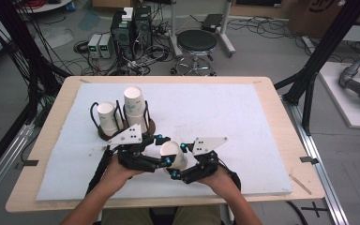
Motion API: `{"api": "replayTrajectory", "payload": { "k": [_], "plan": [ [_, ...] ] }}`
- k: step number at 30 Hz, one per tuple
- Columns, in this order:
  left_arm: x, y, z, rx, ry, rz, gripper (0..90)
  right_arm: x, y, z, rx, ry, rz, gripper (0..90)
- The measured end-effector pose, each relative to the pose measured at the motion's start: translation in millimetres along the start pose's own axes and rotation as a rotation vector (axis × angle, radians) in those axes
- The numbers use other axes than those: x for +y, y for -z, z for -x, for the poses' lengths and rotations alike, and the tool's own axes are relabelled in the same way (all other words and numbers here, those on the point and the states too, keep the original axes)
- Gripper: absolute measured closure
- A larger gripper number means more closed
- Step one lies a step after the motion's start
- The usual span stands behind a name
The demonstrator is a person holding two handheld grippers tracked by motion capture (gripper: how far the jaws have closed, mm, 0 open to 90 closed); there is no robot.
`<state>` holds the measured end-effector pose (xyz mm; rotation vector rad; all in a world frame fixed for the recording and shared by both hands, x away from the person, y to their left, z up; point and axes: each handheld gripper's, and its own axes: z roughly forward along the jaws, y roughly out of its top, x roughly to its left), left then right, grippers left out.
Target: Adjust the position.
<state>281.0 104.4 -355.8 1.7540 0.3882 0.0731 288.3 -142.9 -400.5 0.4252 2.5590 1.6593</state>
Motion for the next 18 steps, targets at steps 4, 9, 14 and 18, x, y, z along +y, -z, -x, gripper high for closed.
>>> {"api": "replayTrajectory", "payload": {
  "k": [4,9,14,18],
  "plan": [
    [-0.3,0.9,0.1,-0.005,-0.004,-0.001,37.4,-0.3,0.6,-0.6,0.004,0.005,0.000,25.9],
    [-0.4,2.6,-0.3,-0.009,0.004,0.007,37.3,1.4,3.2,-1.7,-0.002,0.025,-0.004,29.5],
    [-1.4,2.8,-0.3,-0.005,-0.001,-0.013,37.0,3.1,3.1,-1.3,-0.003,0.048,-0.035,31.9],
    [-3.2,3.8,-1.4,-0.006,0.000,-0.020,36.1,3.8,2.4,-1.2,0.002,0.059,-0.060,32.7]
  ]
}}
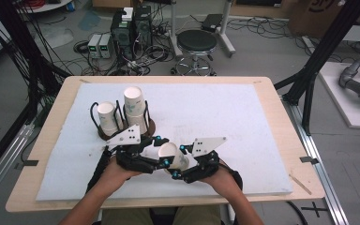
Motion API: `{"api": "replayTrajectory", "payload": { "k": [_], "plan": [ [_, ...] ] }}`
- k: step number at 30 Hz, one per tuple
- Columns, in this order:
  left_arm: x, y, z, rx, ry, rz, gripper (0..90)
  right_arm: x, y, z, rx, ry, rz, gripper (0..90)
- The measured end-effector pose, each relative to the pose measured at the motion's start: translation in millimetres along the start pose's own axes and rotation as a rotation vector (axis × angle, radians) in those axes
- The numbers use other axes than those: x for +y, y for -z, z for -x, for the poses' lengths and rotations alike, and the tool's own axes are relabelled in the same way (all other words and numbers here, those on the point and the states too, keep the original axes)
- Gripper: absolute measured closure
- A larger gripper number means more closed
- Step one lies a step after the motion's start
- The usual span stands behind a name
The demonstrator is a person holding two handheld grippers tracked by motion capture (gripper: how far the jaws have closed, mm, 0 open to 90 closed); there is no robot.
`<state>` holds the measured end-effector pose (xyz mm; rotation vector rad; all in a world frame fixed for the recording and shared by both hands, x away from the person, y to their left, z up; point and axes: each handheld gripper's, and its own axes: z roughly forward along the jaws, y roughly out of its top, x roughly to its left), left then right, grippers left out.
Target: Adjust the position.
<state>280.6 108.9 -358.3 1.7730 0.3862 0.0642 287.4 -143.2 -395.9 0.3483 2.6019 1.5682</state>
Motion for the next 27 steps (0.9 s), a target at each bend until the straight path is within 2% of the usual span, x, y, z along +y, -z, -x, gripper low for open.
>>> {"api": "replayTrajectory", "payload": {
  "k": [1,3,4,6,10,20,27],
  "plan": [
    [-0.7,0.3,-0.3,0.006,-0.001,0.001,34.9,0.1,-0.1,0.1,0.002,-0.001,-0.007,32.7],
    [-1.3,-0.3,-1.6,0.032,0.027,-0.007,18.1,-0.1,0.1,0.5,0.006,0.001,-0.007,32.9],
    [-1.8,0.3,-2.6,0.030,0.037,-0.011,14.7,-0.2,0.2,0.8,0.007,0.001,-0.011,32.8],
    [-2.4,1.4,-2.7,0.048,0.026,-0.020,14.8,-0.7,0.8,1.5,0.004,-0.002,-0.018,32.9],
    [-3.3,3.3,-2.5,0.023,0.012,-0.046,14.8,-2.1,2.2,4.1,-0.006,0.003,-0.059,32.8],
    [-4.9,3.8,-1.5,-0.020,-0.018,-0.098,14.9,7.3,4.6,5.5,-0.009,0.088,-0.184,32.8],
    [-4.9,4.2,-1.2,-0.031,-0.031,-0.131,14.9,18.0,5.0,6.3,0.004,0.139,-0.256,32.8]
  ]
}}
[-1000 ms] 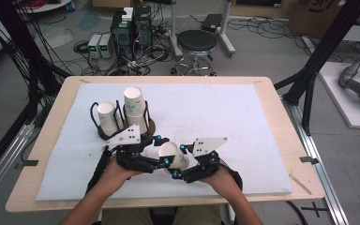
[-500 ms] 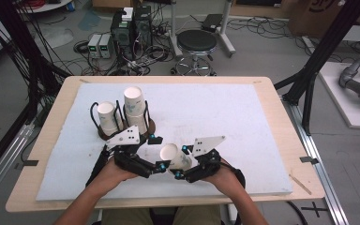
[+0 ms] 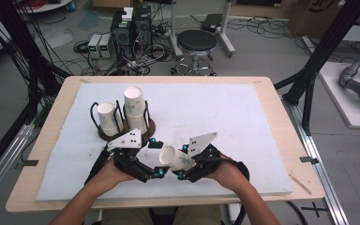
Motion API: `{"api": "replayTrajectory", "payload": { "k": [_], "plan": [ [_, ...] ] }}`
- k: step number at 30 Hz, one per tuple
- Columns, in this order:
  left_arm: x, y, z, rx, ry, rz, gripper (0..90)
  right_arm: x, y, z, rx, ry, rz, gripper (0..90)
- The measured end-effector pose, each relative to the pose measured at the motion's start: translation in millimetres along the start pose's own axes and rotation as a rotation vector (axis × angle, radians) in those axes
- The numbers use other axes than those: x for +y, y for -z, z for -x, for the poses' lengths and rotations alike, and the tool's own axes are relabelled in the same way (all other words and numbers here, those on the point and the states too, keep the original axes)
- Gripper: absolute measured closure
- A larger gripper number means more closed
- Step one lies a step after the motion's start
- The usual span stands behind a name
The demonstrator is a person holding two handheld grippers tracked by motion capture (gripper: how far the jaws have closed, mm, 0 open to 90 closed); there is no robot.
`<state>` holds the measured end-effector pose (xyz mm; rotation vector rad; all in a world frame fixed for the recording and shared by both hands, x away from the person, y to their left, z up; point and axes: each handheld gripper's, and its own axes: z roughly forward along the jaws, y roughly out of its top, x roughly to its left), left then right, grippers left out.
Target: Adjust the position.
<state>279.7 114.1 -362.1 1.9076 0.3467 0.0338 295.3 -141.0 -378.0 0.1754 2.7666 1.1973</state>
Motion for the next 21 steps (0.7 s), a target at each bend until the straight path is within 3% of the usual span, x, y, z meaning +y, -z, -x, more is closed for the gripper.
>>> {"api": "replayTrajectory", "payload": {
  "k": [9,21],
  "plan": [
    [0.4,0.5,-0.6,-0.020,-0.015,-0.047,15.0,9.5,-0.5,-0.3,0.025,0.041,-0.071,32.8],
    [-0.3,-3.1,-0.9,-0.045,-0.030,-0.101,15.3,27.5,-3.2,-1.7,0.075,0.106,-0.227,32.7]
  ]
}}
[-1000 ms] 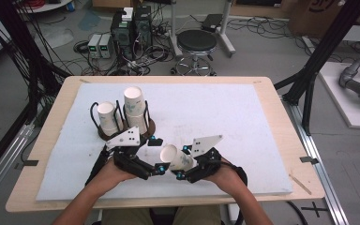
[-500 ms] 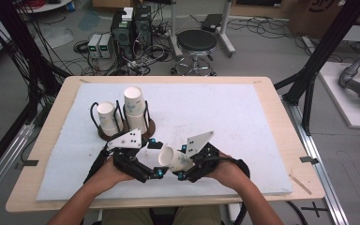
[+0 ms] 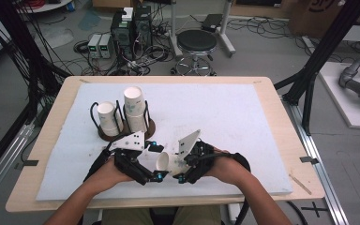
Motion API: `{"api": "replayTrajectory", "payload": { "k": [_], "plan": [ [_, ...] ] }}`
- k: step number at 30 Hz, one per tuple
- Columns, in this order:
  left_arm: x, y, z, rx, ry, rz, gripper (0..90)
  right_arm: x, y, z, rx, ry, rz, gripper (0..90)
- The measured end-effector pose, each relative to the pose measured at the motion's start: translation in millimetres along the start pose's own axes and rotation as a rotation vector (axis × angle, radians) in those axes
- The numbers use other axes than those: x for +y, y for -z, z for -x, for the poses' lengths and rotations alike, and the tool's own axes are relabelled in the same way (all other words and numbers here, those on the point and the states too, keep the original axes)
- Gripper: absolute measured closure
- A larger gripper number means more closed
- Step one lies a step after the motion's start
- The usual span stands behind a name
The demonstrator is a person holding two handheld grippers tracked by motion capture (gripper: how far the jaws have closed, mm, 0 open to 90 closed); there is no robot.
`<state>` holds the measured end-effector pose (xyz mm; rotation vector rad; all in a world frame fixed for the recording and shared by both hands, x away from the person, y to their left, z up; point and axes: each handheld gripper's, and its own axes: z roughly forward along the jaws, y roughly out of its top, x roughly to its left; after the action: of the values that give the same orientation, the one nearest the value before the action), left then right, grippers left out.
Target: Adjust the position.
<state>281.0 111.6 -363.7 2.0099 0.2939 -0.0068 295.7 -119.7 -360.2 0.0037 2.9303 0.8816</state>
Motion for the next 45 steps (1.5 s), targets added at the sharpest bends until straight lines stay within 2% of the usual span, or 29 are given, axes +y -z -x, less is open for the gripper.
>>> {"api": "replayTrajectory", "payload": {
  "k": [5,13,24,29,32,34,36,37,42,45],
  "plan": [
    [0.0,-1.7,0.4,-0.012,-0.004,-0.017,16.5,8.8,-0.7,0.2,0.015,0.027,-0.065,32.7],
    [0.0,-4.5,0.9,-0.028,-0.008,-0.045,21.2,15.6,-2.3,-0.6,0.036,0.036,-0.110,32.7],
    [-1.6,-8.2,0.2,-0.046,-0.020,-0.075,34.1,18.3,-5.8,-1.6,0.060,0.033,-0.143,32.6],
    [-2.1,-8.9,-0.3,-0.042,-0.033,-0.104,35.4,17.6,-6.8,-1.5,0.070,0.029,-0.155,32.7],
    [-2.7,-9.9,0.7,-0.042,-0.031,-0.102,36.8,17.1,-7.2,-1.9,0.067,0.029,-0.162,32.4],
    [-2.5,-8.7,-0.2,-0.035,-0.033,-0.099,37.0,15.7,-7.8,-1.5,0.066,0.017,-0.151,29.3],
    [-3.3,-7.5,-0.9,-0.026,-0.018,-0.080,37.1,13.8,-6.3,-0.4,0.052,-0.012,-0.123,23.5],
    [-4.1,-6.3,-1.7,-0.025,-0.010,-0.066,37.1,12.2,-4.5,0.6,0.036,-0.029,-0.093,21.8],
    [-9.3,1.1,-7.2,-0.025,0.018,-0.011,37.0,1.5,10.9,4.5,0.026,-0.108,0.065,21.8],
    [-12.6,4.1,-9.4,-0.029,0.042,0.029,37.0,-2.6,17.3,5.1,0.009,-0.122,0.126,21.8]
  ]
}}
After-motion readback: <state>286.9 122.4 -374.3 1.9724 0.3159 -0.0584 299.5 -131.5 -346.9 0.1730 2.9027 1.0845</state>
